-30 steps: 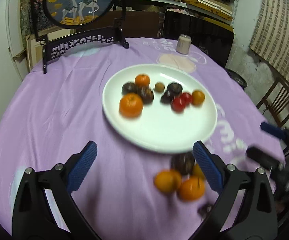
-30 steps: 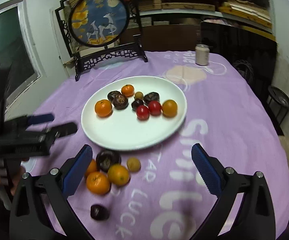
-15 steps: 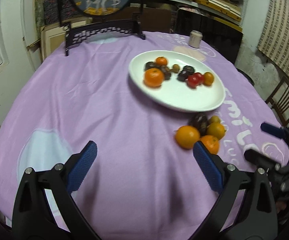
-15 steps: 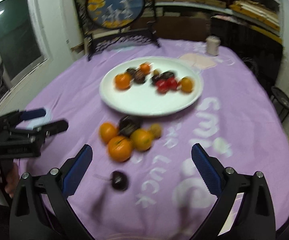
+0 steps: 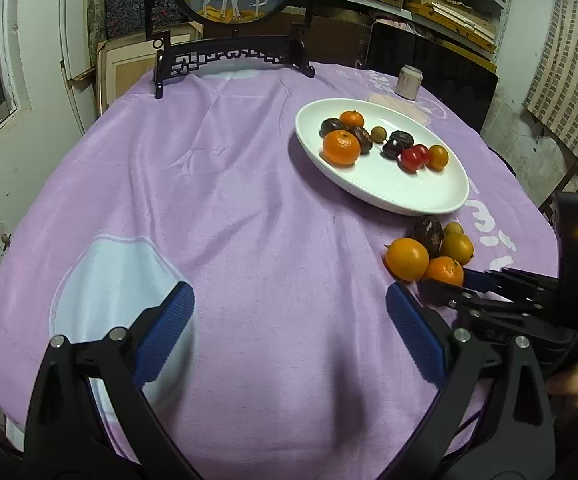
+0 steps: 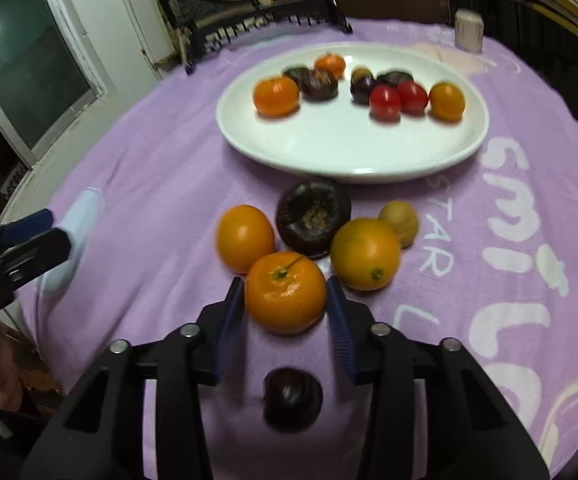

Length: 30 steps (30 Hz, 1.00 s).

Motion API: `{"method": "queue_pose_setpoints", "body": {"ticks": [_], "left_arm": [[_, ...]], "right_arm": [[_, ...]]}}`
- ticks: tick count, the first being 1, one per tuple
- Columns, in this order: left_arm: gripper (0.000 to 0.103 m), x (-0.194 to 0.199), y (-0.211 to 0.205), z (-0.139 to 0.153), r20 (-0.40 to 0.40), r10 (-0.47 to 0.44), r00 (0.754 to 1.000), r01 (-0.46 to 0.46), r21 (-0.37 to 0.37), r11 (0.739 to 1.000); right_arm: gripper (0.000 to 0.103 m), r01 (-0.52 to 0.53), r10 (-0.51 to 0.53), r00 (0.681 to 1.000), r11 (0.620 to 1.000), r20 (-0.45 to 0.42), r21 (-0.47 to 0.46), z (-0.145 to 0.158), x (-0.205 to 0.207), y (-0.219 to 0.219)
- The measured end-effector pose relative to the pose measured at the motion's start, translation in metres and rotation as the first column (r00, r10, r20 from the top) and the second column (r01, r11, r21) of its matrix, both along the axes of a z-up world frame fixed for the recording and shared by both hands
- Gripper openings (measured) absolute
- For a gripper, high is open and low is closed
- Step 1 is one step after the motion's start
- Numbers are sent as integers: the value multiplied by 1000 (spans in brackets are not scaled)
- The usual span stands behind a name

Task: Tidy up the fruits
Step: 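Grasp an orange fruit with the left tool while the right tool grasps a mandarin, then carry the orange fruit and mandarin onto the plate and release both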

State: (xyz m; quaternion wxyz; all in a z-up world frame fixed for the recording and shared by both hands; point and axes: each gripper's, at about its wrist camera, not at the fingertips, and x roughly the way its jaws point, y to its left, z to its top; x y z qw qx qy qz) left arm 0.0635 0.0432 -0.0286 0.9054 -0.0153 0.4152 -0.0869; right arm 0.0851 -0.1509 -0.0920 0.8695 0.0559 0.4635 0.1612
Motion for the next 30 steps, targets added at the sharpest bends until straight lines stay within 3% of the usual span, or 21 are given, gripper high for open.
{"method": "queue_pose_setpoints", "body": {"ticks": [5,9,16,20,22,23,24,26,30], "left_arm": [[99,4,-20,-4,-19,-41,999,41,7,999],[99,11,-53,-12,-42,-95,995,96,22,995],[99,23,-108,-23,-39,-163,986,167,100,981],[98,36,-119,-34,-77,-170,982,177,92,980],[91,41,-122,-42,-90,-163,983,172,104,980],[77,44,-123,-45,-105,-165,981,176,104,979],[55,47,-125,-50,-127,-168,978,181,101,978],[43,50,-125,-54,-128,-161,979,175,106,979],[40,49,-116,-52,-132,-163,978,170,47,984]], "right_arm": [[40,17,-18,998,1000,62,9,25,-22,-17],[40,93,-92,990,996,111,-9,43,-41,-51],[40,157,-161,983,986,87,50,39,-53,-95],[40,163,-168,982,984,84,67,36,-55,-102],[40,166,-172,982,983,80,75,35,-55,-105],[40,167,-173,982,983,78,78,35,-54,-105],[40,168,-174,982,982,76,80,34,-54,-106],[40,168,-175,982,982,76,85,35,-54,-107],[40,168,-175,981,982,81,86,36,-55,-107]]}}
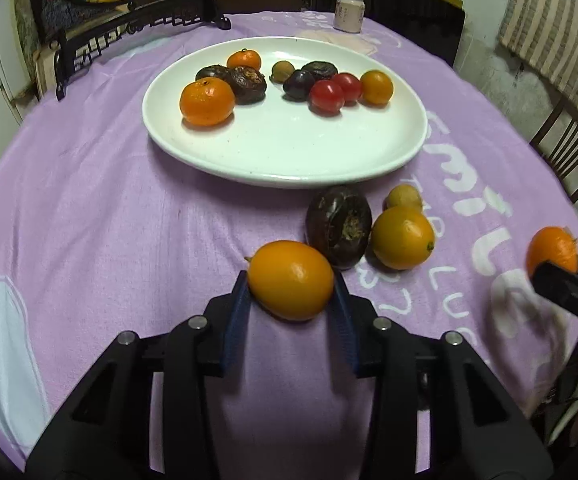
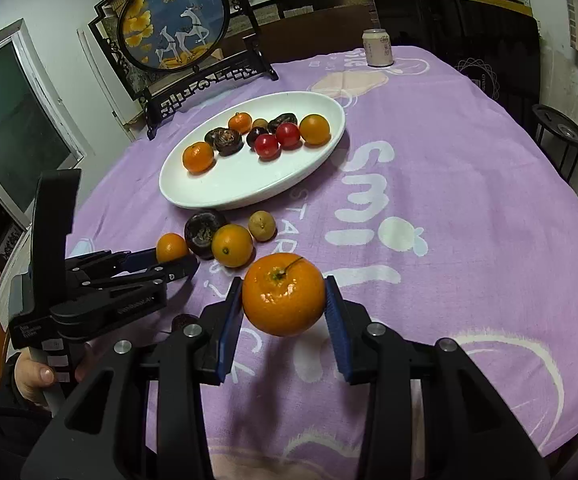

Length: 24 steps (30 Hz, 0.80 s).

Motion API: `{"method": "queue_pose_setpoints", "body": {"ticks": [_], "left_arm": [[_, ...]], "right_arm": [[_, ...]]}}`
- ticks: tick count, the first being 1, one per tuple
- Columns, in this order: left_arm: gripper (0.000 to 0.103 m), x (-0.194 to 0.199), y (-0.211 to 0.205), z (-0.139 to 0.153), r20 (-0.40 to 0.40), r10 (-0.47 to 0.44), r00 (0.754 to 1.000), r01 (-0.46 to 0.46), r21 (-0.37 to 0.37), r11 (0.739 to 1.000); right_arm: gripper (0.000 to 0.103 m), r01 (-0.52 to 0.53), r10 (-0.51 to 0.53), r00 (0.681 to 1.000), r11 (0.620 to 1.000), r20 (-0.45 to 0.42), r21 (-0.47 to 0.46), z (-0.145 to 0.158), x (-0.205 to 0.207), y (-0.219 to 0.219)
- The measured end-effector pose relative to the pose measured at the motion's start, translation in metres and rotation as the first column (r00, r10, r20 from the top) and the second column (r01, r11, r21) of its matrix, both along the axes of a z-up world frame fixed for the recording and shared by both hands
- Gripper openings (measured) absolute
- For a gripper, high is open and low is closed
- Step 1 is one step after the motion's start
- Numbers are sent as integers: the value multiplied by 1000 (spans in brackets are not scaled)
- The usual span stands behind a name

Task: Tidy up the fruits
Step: 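Carry the orange fruit and mandarin onto the plate and release both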

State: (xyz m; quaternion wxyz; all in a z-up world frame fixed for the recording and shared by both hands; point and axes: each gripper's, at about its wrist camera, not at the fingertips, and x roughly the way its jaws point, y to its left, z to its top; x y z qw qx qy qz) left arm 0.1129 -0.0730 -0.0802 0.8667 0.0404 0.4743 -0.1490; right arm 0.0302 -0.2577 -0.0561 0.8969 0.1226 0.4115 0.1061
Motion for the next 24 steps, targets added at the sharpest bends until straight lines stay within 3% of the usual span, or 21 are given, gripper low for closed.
{"method": "queue_pose_setpoints", "body": {"ticks": [15,24], "left_arm": [[40,-26,34,37,41,2,999,2,-97,995],[40,11,42,60,31,-24,999,26,-88,996]], "right_arm": [[40,-39,39,999,999,-4,-2,1,11,20],[40,-87,87,996,995,2,-40,13,37,30]]}}
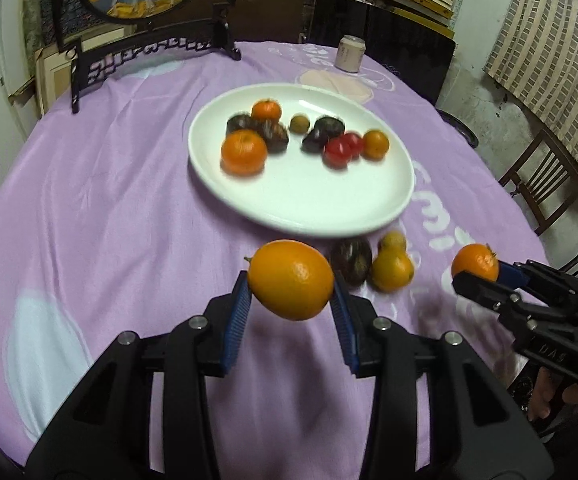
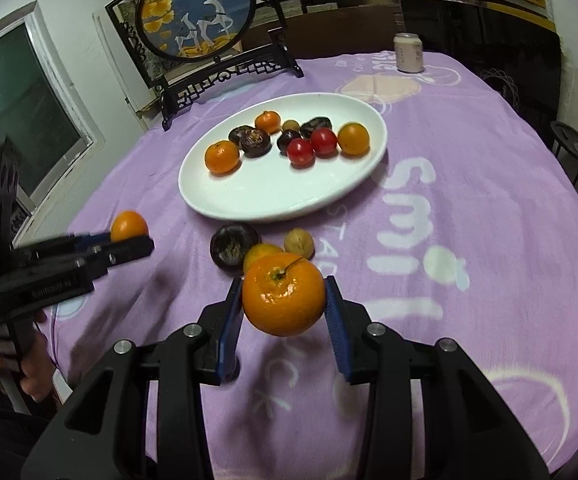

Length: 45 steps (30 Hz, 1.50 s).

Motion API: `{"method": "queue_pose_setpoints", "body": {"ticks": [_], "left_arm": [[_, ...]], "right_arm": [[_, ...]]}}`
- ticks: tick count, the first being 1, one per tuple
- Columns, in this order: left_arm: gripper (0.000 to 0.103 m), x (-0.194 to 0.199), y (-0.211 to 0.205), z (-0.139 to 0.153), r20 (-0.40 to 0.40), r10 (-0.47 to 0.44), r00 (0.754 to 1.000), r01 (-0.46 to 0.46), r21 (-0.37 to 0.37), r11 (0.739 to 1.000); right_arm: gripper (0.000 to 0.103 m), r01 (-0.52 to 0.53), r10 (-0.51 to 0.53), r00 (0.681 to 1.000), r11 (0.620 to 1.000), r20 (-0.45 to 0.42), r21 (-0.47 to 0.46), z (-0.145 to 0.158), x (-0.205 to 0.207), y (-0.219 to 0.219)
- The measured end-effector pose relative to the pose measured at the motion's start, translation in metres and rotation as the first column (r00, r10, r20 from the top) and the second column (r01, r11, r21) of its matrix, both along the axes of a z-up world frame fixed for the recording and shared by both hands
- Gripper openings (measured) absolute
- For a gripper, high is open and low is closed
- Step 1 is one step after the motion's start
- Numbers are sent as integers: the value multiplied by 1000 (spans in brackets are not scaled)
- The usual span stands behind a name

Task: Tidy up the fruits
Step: 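Carry the orange fruit and mandarin onto the plate and release both, then grasp a mangosteen with the left tool while the right tool grasps an orange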

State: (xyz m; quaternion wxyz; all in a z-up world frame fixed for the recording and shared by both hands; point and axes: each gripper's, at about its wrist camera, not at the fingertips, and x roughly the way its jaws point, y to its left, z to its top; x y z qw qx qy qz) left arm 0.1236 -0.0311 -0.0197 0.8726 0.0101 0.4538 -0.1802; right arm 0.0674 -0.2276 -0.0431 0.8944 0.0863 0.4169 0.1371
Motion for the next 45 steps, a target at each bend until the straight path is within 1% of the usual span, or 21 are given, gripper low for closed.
{"method": "queue_pose_setpoints", "body": {"ticks": [1,3,5,8,10,12,16,23,24,25,26,27,29,31,32,33,34,37,39,42,45], "left_arm": [[40,9,-2,4,-4,-3,1000,3,1,1000],[40,34,-9,14,14,8,1000,-9,44,999],[40,68,-19,23,17,13,1000,-14,62,998],[41,121,-39,26,2,28,1000,-28,92,995],[41,151,-51,22,-5,39,999,-38,100,994],[41,173,-59,13,-31,41,999,-38,98,994],[41,198,-74,-9,-80,31,996,-22,109,994],[42,213,-83,-23,-96,27,995,-15,125,992],[43,214,-84,-22,-92,30,995,-18,132,991],[50,214,-83,-20,-82,36,996,-25,132,991],[71,213,-81,-17,-70,42,997,-33,129,991],[81,210,-79,-12,-49,51,997,-44,126,991],[82,200,-73,2,-6,53,999,-52,114,992],[86,184,-64,17,8,46,999,-46,85,995],[91,175,-60,23,18,46,999,-47,68,997],[94,164,-55,28,31,48,998,-50,52,997],[95,147,-48,34,50,53,997,-55,37,998],[99,97,-31,42,103,70,992,-73,24,997],[100,59,-20,39,122,85,989,-88,22,996],[100,14,-9,26,120,92,989,-95,17,995],[100,-10,0,13,109,102,989,-106,32,994]], "right_arm": [[40,-11,11,1000,1000,7,-11,4,8,1],[40,-23,25,999,998,39,-54,15,33,4],[40,-16,22,998,996,66,-91,22,61,5],[40,2,10,995,993,96,-122,22,124,0],[40,6,6,996,990,85,-138,14,153,-3],[40,-3,8,999,992,38,-127,2,178,-5],[40,-6,7,1000,987,6,-162,-12,196,-5],[40,-14,15,1000,987,3,-160,-15,201,-7],[48,-8,9,1000,984,4,-176,-14,201,-6],[61,3,0,1000,982,14,-189,-11,199,-5],[62,17,-9,999,979,40,-201,-7,196,-5],[63,27,-11,997,976,74,-216,0,188,-4],[69,27,-6,996,974,92,-226,10,178,-4],[78,29,-3,993,976,119,-218,22,160,-6],[81,28,0,992,977,129,-213,27,149,-5],[90,28,2,990,977,143,-210,33,134,-4],[95,32,2,987,977,162,-209,38,115,-3],[99,36,2,981,981,195,-193,45,69,2],[100,54,-18,979,983,204,-173,44,35,5],[100,67,-38,979,988,198,-140,41,3,6],[100,73,-49,980,990,193,-121,43,-13,7]]}}
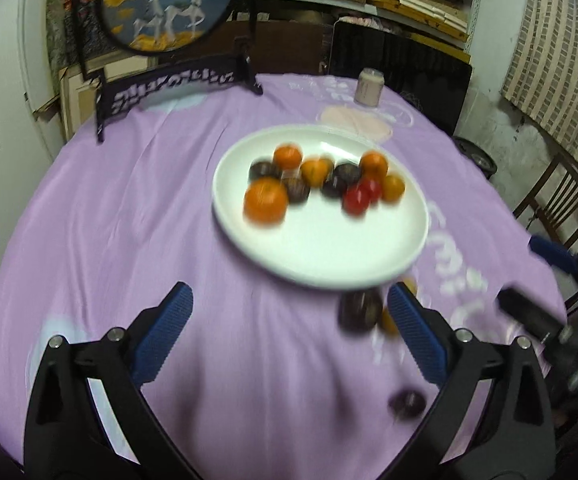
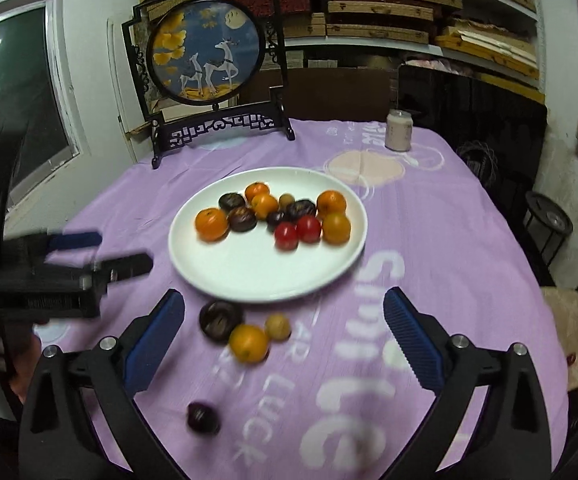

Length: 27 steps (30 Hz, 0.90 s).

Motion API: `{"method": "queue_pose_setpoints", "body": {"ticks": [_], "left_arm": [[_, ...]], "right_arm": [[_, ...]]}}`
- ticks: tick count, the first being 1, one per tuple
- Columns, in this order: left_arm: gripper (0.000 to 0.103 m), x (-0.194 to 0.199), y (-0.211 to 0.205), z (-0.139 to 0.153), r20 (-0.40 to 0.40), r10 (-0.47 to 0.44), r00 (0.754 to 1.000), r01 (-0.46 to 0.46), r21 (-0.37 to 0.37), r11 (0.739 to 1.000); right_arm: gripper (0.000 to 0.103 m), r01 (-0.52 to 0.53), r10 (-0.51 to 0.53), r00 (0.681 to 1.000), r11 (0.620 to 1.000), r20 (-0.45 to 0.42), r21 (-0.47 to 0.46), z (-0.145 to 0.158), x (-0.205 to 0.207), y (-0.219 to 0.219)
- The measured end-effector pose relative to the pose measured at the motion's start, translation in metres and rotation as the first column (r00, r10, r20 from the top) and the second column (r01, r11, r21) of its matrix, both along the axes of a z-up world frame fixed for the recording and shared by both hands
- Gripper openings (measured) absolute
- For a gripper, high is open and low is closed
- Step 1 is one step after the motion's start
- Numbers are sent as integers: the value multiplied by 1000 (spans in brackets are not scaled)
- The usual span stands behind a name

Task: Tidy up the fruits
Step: 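Grasp a mangosteen with the left tool while the right tool grasps an orange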

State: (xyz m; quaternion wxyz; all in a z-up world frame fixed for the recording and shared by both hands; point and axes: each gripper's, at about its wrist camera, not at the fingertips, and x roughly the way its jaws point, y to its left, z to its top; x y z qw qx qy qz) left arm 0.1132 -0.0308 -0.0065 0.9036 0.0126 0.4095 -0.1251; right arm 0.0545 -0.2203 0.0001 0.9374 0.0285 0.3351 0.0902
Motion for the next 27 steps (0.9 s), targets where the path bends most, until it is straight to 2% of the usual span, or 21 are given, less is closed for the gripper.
{"method": "queue_pose_setpoints", "body": {"ticks": [4,9,14,17,18,19,21,25,26,27], "left_arm": [[100,-22,10,-9,-22,3,1000,-3,-14,1000],[100,-36,20,-7,-14,13,1000,-13,-23,1000],[100,-42,29,-8,-17,18,1000,-19,-37,999],[100,-43,33,-11,-28,21,999,-22,-40,999],[100,-44,34,-12,-30,23,999,-24,-38,999],[100,-44,35,-13,-32,28,999,-29,-34,999],[100,-45,40,-14,-35,38,999,-39,-33,999],[100,-44,48,-16,-48,57,997,-59,-41,997],[100,-43,48,-17,-53,58,997,-61,-42,997],[100,-42,47,-18,-62,57,996,-60,-40,997]], "right_arm": [[100,9,-9,1000,1000,14,-1,8,-14,6],[100,0,1,1000,1000,14,-27,7,-24,14],[100,-34,29,996,997,-79,-73,-23,-17,24],[100,-46,40,993,998,-111,-50,-44,-4,26],[90,-56,50,990,998,-130,-40,-52,4,26],[72,-65,60,987,997,-150,-28,-57,8,27],[63,-79,81,976,997,-200,19,-69,21,29],[61,-84,87,968,996,-234,23,-83,39,36],[56,-88,93,965,996,-244,32,-87,45,38],[36,-90,97,962,995,-256,39,-90,50,40]]}}
